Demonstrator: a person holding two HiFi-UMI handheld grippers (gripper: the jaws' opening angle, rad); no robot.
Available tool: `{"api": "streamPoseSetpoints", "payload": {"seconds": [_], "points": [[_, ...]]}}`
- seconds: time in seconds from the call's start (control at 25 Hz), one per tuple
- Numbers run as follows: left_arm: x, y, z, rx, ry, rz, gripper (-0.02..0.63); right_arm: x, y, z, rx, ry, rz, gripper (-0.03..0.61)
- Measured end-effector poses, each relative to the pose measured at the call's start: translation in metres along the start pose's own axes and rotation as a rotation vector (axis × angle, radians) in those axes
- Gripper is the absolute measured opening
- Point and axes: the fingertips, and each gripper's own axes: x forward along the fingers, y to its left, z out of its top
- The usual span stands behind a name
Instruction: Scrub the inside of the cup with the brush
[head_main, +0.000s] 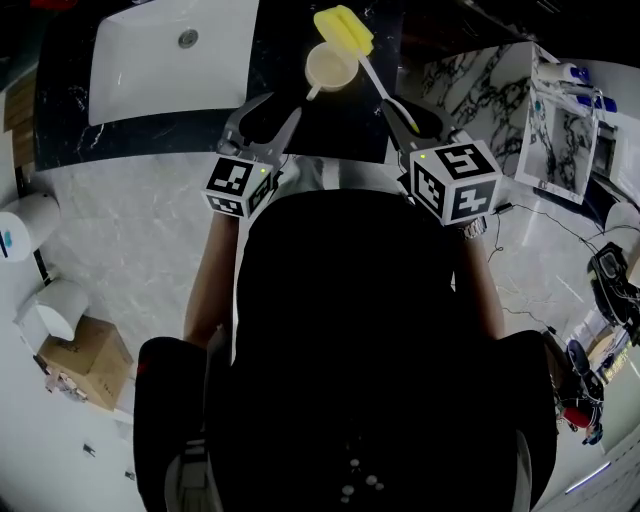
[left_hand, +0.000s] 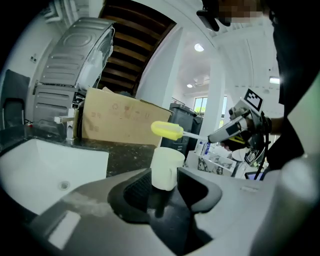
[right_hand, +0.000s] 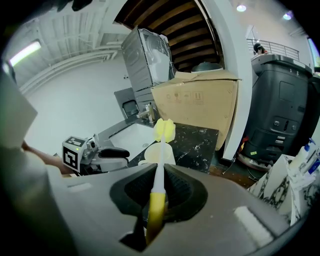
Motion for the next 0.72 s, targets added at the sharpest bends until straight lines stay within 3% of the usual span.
{"api": "streamPoseSetpoints", "payload": {"seconds": [0.28, 0.4, 0.6, 0.72], "points": [[-0.02, 0.005, 0.039, 0.054, -0.073, 0.029, 0.084, 0.003, 0.015, 0.003, 0.017, -0.057, -0.024, 0.041], [-0.028, 0.009, 0.057, 0.084, -0.081, 0.061, 0.002, 0.001, 0.017, 0.01, 0.019, -0.102, -0.057, 0.041], [-0.037, 0.008, 0.09, 0.114, -0.152, 0.054, 0.002, -0.006, 0.024, 0.025, 0.005, -0.172, -0.098, 0.041], [-0.04, 0.003, 0.108, 0.15, -0.152, 0.037, 0.002, -0.014, 0.026, 0.038, -0.009, -0.225, -0.119, 0.041]]}}
